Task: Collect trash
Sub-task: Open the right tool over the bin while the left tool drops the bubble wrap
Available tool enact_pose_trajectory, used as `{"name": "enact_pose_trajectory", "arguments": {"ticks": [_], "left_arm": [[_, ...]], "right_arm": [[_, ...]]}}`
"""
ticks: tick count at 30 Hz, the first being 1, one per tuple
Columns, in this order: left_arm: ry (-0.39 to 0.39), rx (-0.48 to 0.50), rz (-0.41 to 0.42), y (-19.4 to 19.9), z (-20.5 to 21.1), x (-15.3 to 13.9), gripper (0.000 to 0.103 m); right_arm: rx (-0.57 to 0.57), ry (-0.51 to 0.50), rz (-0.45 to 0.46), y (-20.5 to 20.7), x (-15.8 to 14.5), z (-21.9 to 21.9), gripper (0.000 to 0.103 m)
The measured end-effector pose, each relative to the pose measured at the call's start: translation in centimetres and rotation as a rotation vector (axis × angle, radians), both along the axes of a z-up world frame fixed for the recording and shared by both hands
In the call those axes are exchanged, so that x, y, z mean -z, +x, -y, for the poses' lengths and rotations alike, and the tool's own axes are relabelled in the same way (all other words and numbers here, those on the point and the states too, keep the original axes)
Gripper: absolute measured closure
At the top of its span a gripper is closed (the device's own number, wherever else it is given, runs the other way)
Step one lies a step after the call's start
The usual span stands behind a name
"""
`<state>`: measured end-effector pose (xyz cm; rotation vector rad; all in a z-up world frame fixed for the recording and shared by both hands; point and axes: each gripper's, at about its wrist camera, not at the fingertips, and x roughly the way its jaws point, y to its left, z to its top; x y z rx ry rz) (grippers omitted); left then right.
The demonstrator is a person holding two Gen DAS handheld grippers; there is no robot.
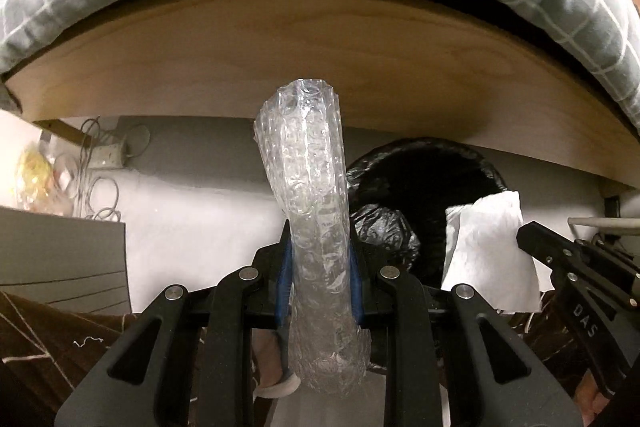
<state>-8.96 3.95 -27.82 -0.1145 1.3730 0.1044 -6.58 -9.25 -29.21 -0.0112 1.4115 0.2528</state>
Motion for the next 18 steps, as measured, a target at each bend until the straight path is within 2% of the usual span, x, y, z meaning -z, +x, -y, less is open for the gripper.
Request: {"name": "enact_pose_trajectory", "arguments": {"ticks": [4,6,10,12,18], "left_arm": [[0.009,-0.015,-0.014,-0.2,-0.7,0.2,0.081],[0.002,-0.026,-0.018,-0.2,-0.7,0.2,0.081],[-0.01,-0.03,-0.027,-0.1,-0.6,0.6,0.081],[-0.008,-0.029,-0.029,-0.1,-0.4,0.6,0.081],[-0.036,-0.021,-0.036,0.2,0.6,1.2,0.081]], "right_arm": [[-0.019,-0.012,-0.027,0.0,1.0,-0.8,0.095],[-0.028,-0.017,-0.019,-0.1,1.1,-1.0,0.081],[-0.032,-0.026,0.0,-0.2,0.6,-0.8,0.069],[-0.022,-0.029,0.019,-0.2,0.1,-0.3,0.054],[0.04,-0.063,0.098,0.1,-2.0,2.5,0.027]]}}
